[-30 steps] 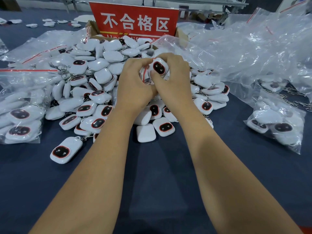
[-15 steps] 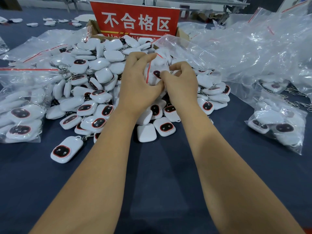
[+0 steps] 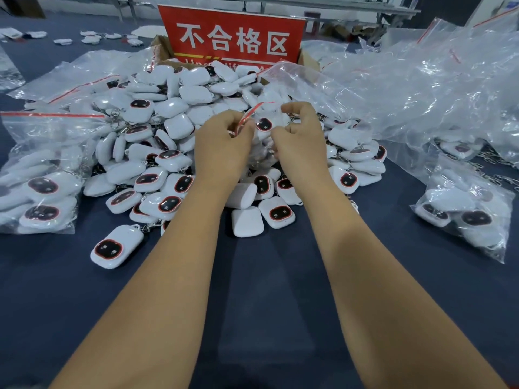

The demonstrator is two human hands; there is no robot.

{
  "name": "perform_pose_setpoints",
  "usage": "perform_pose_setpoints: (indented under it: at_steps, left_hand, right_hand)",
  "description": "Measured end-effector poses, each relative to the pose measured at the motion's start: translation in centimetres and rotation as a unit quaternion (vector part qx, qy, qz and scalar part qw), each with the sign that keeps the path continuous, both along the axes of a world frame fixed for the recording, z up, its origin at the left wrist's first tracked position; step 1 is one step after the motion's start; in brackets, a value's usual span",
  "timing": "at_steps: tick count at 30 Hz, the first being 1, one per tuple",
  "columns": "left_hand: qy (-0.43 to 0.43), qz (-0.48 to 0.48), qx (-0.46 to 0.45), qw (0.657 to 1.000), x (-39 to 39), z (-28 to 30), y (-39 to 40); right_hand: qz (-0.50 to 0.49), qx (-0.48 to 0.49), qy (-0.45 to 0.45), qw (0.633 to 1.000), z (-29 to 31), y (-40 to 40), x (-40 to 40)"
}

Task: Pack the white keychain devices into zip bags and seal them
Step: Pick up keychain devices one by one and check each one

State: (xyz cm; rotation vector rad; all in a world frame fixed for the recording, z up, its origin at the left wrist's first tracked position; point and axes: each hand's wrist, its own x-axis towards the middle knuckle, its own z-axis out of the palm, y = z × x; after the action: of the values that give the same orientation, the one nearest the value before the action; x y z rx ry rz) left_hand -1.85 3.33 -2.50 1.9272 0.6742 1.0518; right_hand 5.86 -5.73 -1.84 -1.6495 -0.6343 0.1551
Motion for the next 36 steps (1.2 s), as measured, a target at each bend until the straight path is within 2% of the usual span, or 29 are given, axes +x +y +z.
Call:
perform_pose_setpoints:
  at_steps: [4, 7, 8, 10, 12, 13, 15, 17, 18, 20, 22, 25, 27, 29, 31, 32, 34, 36]
  left_hand:
    - [0.025, -0.009, -0.032, 0.999, -0.1, 0.7, -0.2]
    - [0.059, -0.036, -0.045, 0.997, -0.2, 2.7, 0.1]
    - [0.045, -0.040, -0.038, 0.997, -0.3, 3.6, 0.2]
    - [-0.043, -0.022, -0.032, 0.998, -0.7, 5.4, 0.2]
    - [-0.108, -0.007, -0.033, 0.994, -1.0, 6.5, 0.5]
    - [-0.095, -0.019, -0.044, 0.994, -1.1, 6.9, 0.7]
    - [-0.003, -0.068, -0.098, 0.993, -1.3, 7.3, 1.2]
    - [0.065, -0.111, -0.153, 0.980, -1.4, 7.6, 1.7]
    - [0.061, -0.114, -0.169, 0.977, -1.5, 7.8, 1.9]
    - [-0.008, -0.087, -0.186, 0.979, -1.4, 8.5, 2.1]
    - [-0.108, -0.028, -0.153, 0.982, -1.4, 9.7, 2.5]
    - [-0.243, 0.050, -0.011, 0.969, -2.2, 11.8, 3.5]
    - [-0.273, 0.054, 0.074, 0.958, -2.8, 11.9, 3.8]
    - [-0.200, 0.044, 0.083, 0.975, -2.9, 10.4, 3.7]
    - [-0.086, 0.034, 0.017, 0.996, -2.5, 7.7, 3.3]
    - [-0.059, 0.041, -0.026, 0.997, -2.2, 6.2, 3.1]
    - [-0.063, 0.071, -0.092, 0.991, -1.3, 4.1, 2.6]
    - [-0.105, 0.098, -0.127, 0.981, -0.5, 3.0, 1.8]
  right_hand:
    - [-0.012, 0.019, 0.036, 0.999, 0.6, 0.3, -0.1]
    - [-0.018, -0.021, 0.042, 0.999, 1.9, 0.5, -0.1]
    - [-0.009, -0.036, 0.042, 0.998, 2.6, 0.5, 0.0]
    - [0.031, -0.039, 0.044, 0.998, 4.8, 0.4, 0.2]
    - [0.059, 0.004, 0.032, 0.998, 7.1, 0.2, 0.4]
    - [0.061, 0.038, 0.025, 0.997, 8.0, 0.1, 0.5]
    - [0.053, 0.085, 0.012, 0.995, 8.7, 0.0, 0.7]
    - [0.043, 0.056, 0.013, 0.997, 8.2, 0.0, 0.6]
    - [0.041, 0.029, 0.020, 0.999, 7.8, 0.1, 0.6]
    - [0.053, 0.014, 0.041, 0.998, 7.6, 0.5, 0.6]
    - [0.095, 0.061, 0.046, 0.993, 8.1, 1.5, 0.4]
    - [0.198, 0.167, 0.044, 0.965, 8.9, 3.2, -0.4]
    - [0.255, 0.177, 0.062, 0.949, 8.3, 3.8, -0.8]
    - [0.234, 0.083, 0.067, 0.966, 7.0, 3.5, -0.8]
    - [0.166, -0.072, 0.040, 0.983, 5.4, 2.5, -0.8]
    - [0.142, -0.149, 0.007, 0.979, 4.7, 1.9, -0.6]
    - [0.143, -0.271, -0.059, 0.950, 3.7, 0.6, 0.0]
    - [0.196, -0.360, -0.095, 0.907, 3.7, -0.8, 0.4]
